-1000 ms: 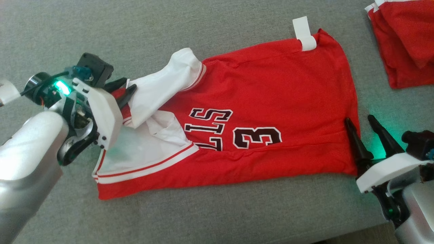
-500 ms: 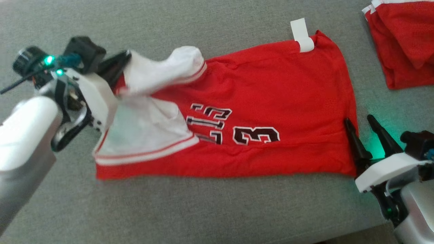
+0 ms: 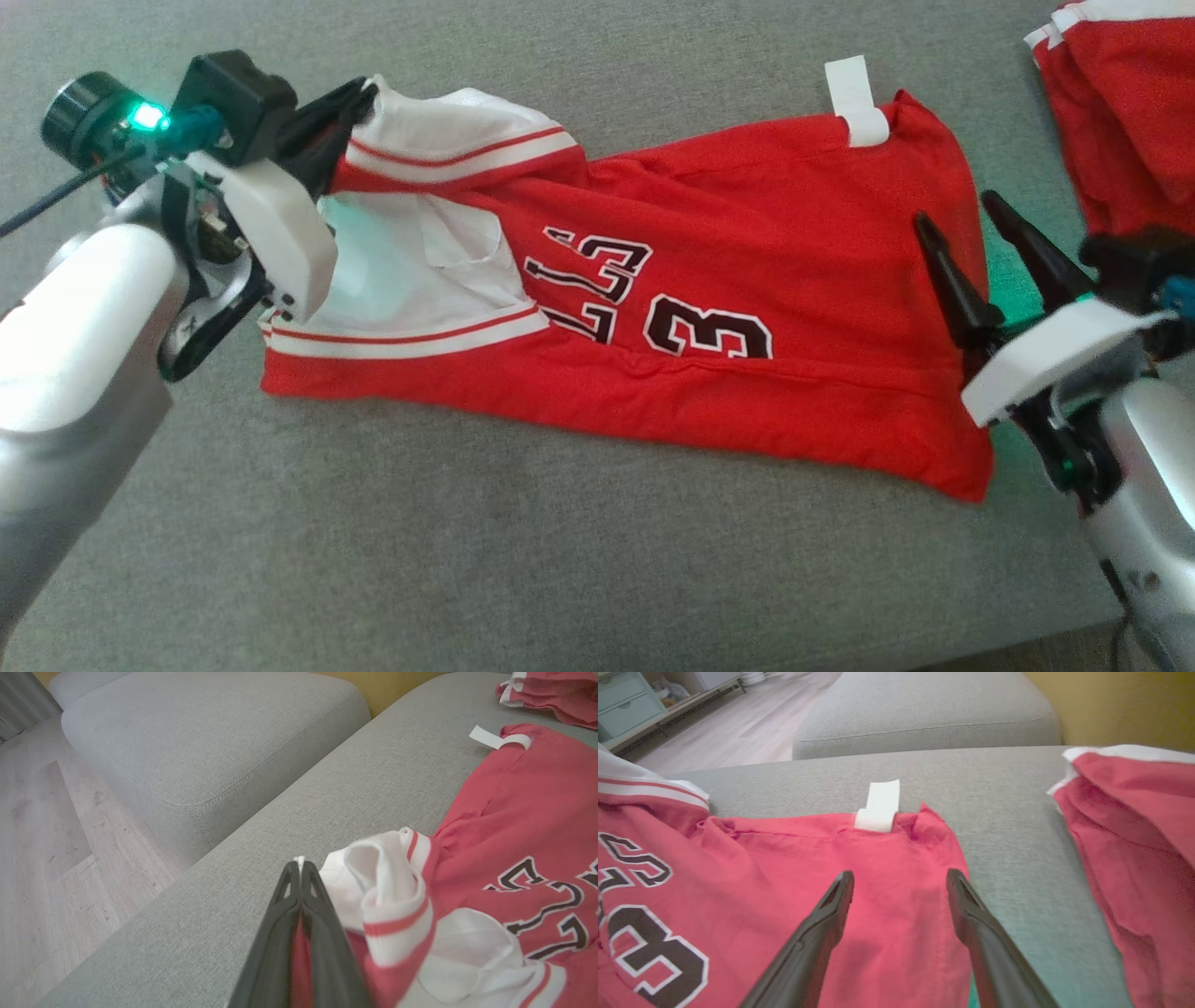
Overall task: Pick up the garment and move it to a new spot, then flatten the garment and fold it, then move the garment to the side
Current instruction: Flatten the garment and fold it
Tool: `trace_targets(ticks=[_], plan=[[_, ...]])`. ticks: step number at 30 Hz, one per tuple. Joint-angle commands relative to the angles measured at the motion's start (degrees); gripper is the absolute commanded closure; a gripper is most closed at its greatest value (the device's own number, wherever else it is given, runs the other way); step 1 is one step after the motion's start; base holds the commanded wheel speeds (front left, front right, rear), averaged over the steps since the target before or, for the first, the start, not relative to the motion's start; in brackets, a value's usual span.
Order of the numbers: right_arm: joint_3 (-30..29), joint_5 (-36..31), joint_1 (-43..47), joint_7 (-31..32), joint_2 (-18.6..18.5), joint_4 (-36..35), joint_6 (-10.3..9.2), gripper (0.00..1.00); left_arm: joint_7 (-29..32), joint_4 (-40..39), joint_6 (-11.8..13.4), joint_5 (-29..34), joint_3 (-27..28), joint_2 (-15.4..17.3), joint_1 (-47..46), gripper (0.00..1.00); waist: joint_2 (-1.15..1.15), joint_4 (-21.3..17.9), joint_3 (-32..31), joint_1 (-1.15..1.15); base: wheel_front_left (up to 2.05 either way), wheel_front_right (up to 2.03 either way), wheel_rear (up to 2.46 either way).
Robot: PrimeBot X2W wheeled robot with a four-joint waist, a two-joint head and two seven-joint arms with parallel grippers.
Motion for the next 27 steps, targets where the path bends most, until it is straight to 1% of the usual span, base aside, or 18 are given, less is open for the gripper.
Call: trace_targets(ticks=[1, 5, 8, 12, 13, 16, 17, 18, 20, 23, 27], plan=[[1.9, 0.6, -2.5, 0.5, -1.3, -0.8, -0.05, 0.00, -1.0, -1.2, -0.1, -0.4, 2.1, 2.0, -3.4, 1.00, 0.00, 0.2, 0.2, 0.00, 0.00, 0.00, 0.00], [3.9, 1.4, -7.9, 2.0, -1.7, 2.5, -0.05, 0.00, -2.0, -1.1, -0.2, -0.3, 0.9, 2.2, -4.6, 1.00, 0.00, 0.8, 0.7, 0.00, 0.00, 0.00, 0.00], [5.0, 0.5, -12.3, 3.3, -2.3, 7.0, -0.05, 0.00, -2.7, -1.1, -0.3, -0.1, 0.0, 2.0, -5.7, 1.00, 0.00, 1.6, 1.3, 0.00, 0.00, 0.00, 0.00], [7.3, -0.1, -17.0, 4.4, -1.8, 13.3, -0.05, 0.00, -3.2, -1.0, -0.3, -0.3, -1.2, 1.5, -7.4, 1.00, 0.00, 2.6, 2.6, 0.00, 0.00, 0.00, 0.00], [7.3, -0.1, -17.0, 4.4, -1.8, 13.3, -0.05, 0.00, -3.2, -1.0, -0.3, -0.3, -1.2, 1.5, -7.4, 1.00, 0.00, 2.6, 2.6, 0.00, 0.00, 0.00, 0.00], [9.9, 0.8, -19.8, 4.7, -1.3, 17.4, -0.05, 0.00, -3.7, -0.8, -0.4, -0.5, -2.0, 1.3, -8.6, 1.00, 0.00, 3.2, 3.6, 0.00, 0.00, 0.00, 0.00], [10.8, 1.2, -20.6, 4.6, -1.2, 18.5, -0.05, 0.53, -3.8, -0.7, -0.4, -0.5, -2.2, 1.3, -9.0, 1.00, 0.00, 3.4, 3.9, 0.00, 0.00, 0.00, 0.00], [11.6, 1.5, -21.5, 4.2, -1.2, 19.5, -0.05, 1.00, -3.9, -0.6, -0.4, -0.6, -2.5, 1.2, -9.3, 1.00, 0.00, 3.5, 4.1, 0.00, 0.00, 0.00, 0.00], [13.0, 1.7, -23.3, 2.8, -1.5, 21.2, -0.05, 1.00, -4.3, -0.3, -0.4, -0.8, -3.0, 1.2, -9.9, 1.00, 0.00, 3.8, 4.4, 0.00, 0.00, 0.00, 0.00], [13.4, 1.4, -26.4, -1.5, -2.1, 23.0, -0.05, 1.00, -5.7, 0.2, -0.4, -0.8, -3.2, 1.1, -10.4, 1.00, 0.00, 3.9, 4.5, 0.00, 0.00, 0.00, 0.00], [11.2, -1.2, -31.1, -9.2, -3.2, 27.0, -0.05, 1.00, -7.2, 0.9, -0.4, -0.7, -3.6, 0.9, -10.9, 1.00, 0.00, 4.0, 4.6, 0.00, 0.00, 0.00, 0.00]])
